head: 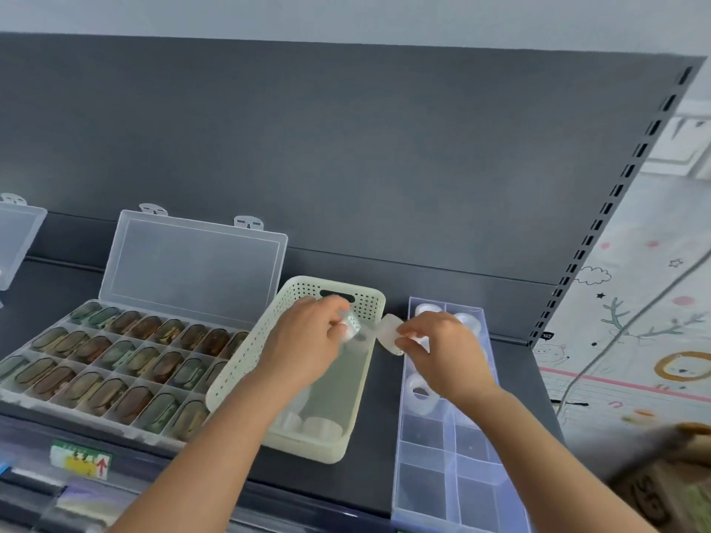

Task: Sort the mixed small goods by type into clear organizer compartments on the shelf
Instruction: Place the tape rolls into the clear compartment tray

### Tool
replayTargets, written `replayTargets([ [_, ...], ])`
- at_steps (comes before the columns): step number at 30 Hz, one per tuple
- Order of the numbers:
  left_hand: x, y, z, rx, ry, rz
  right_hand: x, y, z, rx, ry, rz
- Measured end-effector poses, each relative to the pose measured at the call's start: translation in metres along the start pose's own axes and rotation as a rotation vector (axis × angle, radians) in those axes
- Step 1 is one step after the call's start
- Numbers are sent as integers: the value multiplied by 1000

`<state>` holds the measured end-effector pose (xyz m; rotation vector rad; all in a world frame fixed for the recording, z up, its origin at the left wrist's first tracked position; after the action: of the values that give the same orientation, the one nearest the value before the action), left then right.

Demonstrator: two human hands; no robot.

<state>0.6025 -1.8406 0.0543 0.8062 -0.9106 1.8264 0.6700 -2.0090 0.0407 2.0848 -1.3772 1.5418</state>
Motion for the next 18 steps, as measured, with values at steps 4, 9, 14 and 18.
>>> replayTargets([
  [4,-41,3,54,-206,52,-66,24,21,39,-93,52,-40],
  [9,-84,4,82,-355,-73,-173,35,46,71,-138,138,-167],
  [14,-112,9,75,-376,-212,-309,25,56,78,-110,229,-225],
  [18,-119,9,71,-372,-182,-333,19,52,77,-89,325,-217],
])
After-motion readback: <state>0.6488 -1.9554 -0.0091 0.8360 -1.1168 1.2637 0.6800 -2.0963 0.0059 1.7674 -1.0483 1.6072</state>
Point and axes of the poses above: each hand's wrist, its own y-axis away from the middle knuckle, its own x-axis out of the back of the hand, z = x × y, the point moved 7 cm from there along -y, towards the middle knuckle, and after that the axes turned 5 degrees about x, right-handed, at the moved point
